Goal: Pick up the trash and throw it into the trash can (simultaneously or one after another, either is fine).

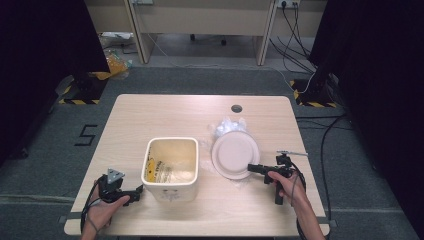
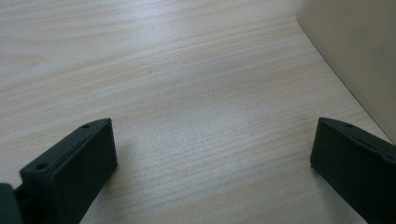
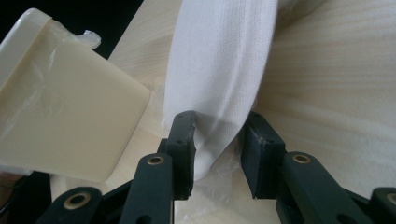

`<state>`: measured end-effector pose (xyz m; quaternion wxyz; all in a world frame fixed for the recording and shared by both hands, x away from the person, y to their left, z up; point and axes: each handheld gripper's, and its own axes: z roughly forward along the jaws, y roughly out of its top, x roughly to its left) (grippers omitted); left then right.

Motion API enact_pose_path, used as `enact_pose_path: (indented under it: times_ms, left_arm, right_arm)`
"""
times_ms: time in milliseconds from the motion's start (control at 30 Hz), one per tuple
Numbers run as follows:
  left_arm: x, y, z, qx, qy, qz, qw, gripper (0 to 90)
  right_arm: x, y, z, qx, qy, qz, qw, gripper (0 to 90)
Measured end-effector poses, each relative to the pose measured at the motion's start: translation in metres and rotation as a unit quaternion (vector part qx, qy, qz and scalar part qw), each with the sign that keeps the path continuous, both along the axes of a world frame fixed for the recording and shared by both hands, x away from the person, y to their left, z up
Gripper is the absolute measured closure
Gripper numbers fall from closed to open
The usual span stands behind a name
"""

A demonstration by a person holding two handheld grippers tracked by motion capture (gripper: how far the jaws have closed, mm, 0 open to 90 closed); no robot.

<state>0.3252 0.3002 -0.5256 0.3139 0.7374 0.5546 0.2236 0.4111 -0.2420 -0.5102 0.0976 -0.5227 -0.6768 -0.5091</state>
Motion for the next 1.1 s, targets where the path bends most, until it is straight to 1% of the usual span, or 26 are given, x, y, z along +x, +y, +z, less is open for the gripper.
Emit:
enact_pose_path:
  times_ms: [100, 167, 200, 233, 300, 333, 367, 433, 467, 533, 567, 600, 633, 667, 700, 733, 767, 800, 833, 900, 933, 967, 1000, 1033, 1067, 1100]
  left_arm:
    - [0.000, 0.000, 0.000, 0.000, 0.000, 0.000, 1.0000, 0.0]
    - [0.000, 0.000, 0.000, 0.000, 0.000, 0.000, 1.0000, 0.0]
    - [0.000, 0.000, 0.000, 0.000, 0.000, 0.000, 1.0000, 0.0]
    - [0.000, 0.000, 0.000, 0.000, 0.000, 0.000, 1.0000, 0.0]
    - [0.000, 0.000, 0.000, 0.000, 0.000, 0.000, 1.0000, 0.0]
    - [0.000, 0.000, 0.000, 0.000, 0.000, 0.000, 1.0000, 0.0]
    - [0.000, 0.000, 0.000, 0.000, 0.000, 0.000, 1.0000, 0.0]
    - [0.000, 0.000, 0.000, 0.000, 0.000, 0.000, 1.0000, 0.0]
    - [0.000, 0.000, 0.000, 0.000, 0.000, 0.000, 1.0000, 0.0]
    - [0.000, 0.000, 0.000, 0.000, 0.000, 0.000, 1.0000, 0.0]
    - [0.000, 0.000, 0.000, 0.000, 0.000, 0.000, 1.0000, 0.0]
    - [0.000, 0.000, 0.000, 0.000, 0.000, 0.000, 1.0000, 0.0]
    - [0.000, 0.000, 0.000, 0.000, 0.000, 0.000, 1.0000, 0.0]
    - [0.000, 0.000, 0.000, 0.000, 0.000, 0.000, 1.0000, 0.0]
    - [0.000, 0.000, 0.000, 0.000, 0.000, 0.000, 1.0000, 0.0]
    - [0.000, 0.000, 0.000, 0.000, 0.000, 0.000, 1.0000, 0.0]
    - [0.000, 0.000, 0.000, 0.000, 0.000, 0.000, 1.0000, 0.0]
    - [0.000, 0.000, 0.000, 0.000, 0.000, 0.000, 1.0000, 0.0]
    - [0.000, 0.000, 0.000, -0.002, -0.001, 0.001, 1.0000, 0.0]
    - [0.000, 0.000, 0.000, -0.002, -0.001, 0.001, 1.0000, 0.0]
    - [0.000, 0.000, 0.000, -0.002, -0.001, 0.001, 1.0000, 0.0]
    - [0.000, 0.000, 0.000, -0.002, -0.001, 0.001, 1.0000, 0.0]
    - [0.000, 0.000, 0.000, -0.002, -0.001, 0.001, 1.0000, 0.0]
    - [0.000, 0.000, 0.000, -0.002, -0.001, 0.001, 1.0000, 0.0]
    - [0.000, 0.000, 0.000, -0.002, 0.000, 0.001, 1.0000, 0.0]
    - [0.000, 0.000, 0.000, -0.002, 0.000, 0.001, 1.0000, 0.0]
  right_arm:
    - [-0.002, -0.004, 0.001, 0.005, 0.002, -0.007, 1.0000, 62.7]
    - [-0.001, -0.005, 0.001, -0.003, -0.003, -0.015, 0.9999, 56.3]
    - [-0.001, -0.005, 0.001, -0.003, -0.003, -0.015, 0.9999, 56.3]
    - [0.000, -0.003, 0.001, -0.015, -0.004, -0.012, 0.9998, 48.7]
    - [0.002, -0.002, 0.004, -0.032, -0.010, -0.013, 0.9994, 42.3]
    - [0.002, -0.002, 0.004, -0.032, -0.010, -0.013, 0.9994, 42.3]
    - [0.003, -0.002, 0.007, -0.043, -0.015, -0.016, 0.9988, 39.9]
    - [0.009, -0.004, 0.017, -0.080, -0.039, -0.030, 0.9955, 35.3]
    - [0.014, -0.005, 0.026, -0.092, -0.051, -0.035, 0.9938, 34.3]
    - [0.022, -0.006, 0.036, -0.103, -0.064, -0.043, 0.9917, 34.3]
    - [0.022, -0.006, 0.036, -0.103, -0.064, -0.043, 0.9917, 34.3]
    - [0.032, -0.005, 0.044, -0.113, -0.071, -0.048, 0.9899, 35.3]
    - [0.032, -0.005, 0.044, -0.113, -0.071, -0.048, 0.9899, 35.3]
    - [0.044, -0.003, 0.050, -0.124, -0.079, -0.054, 0.9877, 36.4]
    - [0.044, -0.003, 0.050, -0.124, -0.079, -0.054, 0.9877, 36.4]
    - [0.049, 0.000, 0.053, -0.128, -0.080, -0.054, 0.9871, 37.5]
    - [0.060, 0.005, 0.056, -0.134, -0.084, -0.054, 0.9860, 39.6]
    - [0.060, 0.005, 0.056, -0.134, -0.084, -0.054, 0.9860, 39.6]
    - [0.070, 0.012, 0.058, -0.139, -0.082, -0.052, 0.9855, 40.4]
    - [0.075, 0.015, 0.058, -0.143, -0.081, -0.053, 0.9850, 40.5]
    - [0.084, 0.019, 0.057, -0.144, -0.076, -0.057, 0.9850, 39.7]
    - [0.084, 0.019, 0.057, -0.144, -0.076, -0.057, 0.9850, 39.7]
    - [0.093, 0.024, 0.056, -0.146, -0.073, -0.063, 0.9846, 37.9]
    - [0.093, 0.024, 0.056, -0.146, -0.073, -0.063, 0.9846, 37.9]
    - [0.101, 0.029, 0.055, -0.148, -0.071, -0.063, 0.9844, 35.4]
    - [0.101, 0.029, 0.055, -0.148, -0.071, -0.063, 0.9844, 35.4]
